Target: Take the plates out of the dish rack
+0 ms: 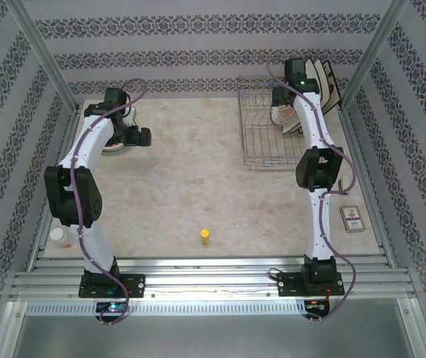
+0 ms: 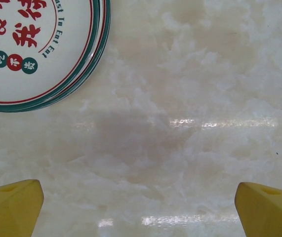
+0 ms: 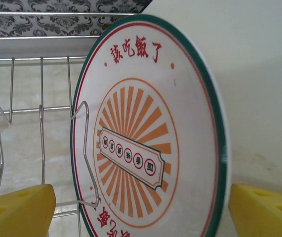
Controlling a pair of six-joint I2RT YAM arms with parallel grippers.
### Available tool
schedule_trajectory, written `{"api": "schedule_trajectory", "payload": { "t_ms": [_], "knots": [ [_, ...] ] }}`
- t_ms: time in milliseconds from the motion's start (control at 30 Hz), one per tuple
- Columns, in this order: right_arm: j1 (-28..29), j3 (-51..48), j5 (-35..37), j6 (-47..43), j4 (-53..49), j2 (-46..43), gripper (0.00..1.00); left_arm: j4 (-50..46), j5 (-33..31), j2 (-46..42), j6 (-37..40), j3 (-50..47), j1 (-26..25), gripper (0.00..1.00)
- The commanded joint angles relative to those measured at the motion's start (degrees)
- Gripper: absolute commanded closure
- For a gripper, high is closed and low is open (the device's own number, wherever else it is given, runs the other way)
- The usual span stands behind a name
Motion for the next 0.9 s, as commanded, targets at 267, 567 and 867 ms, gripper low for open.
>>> {"api": "schedule_trajectory", "payload": {
  "t_ms": [267,567,867],
  "knots": [
    [0.0,2.2,-3.9,3.5,1.1,1.2,0.42,-2.2,-0.8,2.5,1.6,3.0,-0.9,0.00],
    [0.5,2.7,-2.5,4.5,0.6,1.2,0.84,-2.1,-0.6,2.9,1.7,2.8,-0.9,0.00],
    [1.3,2.1,-2.1,4.5,-0.2,-1.9,1.00,-1.7,-0.5,2.6,1.2,0.5,-1.0,0.00]
  ]
}}
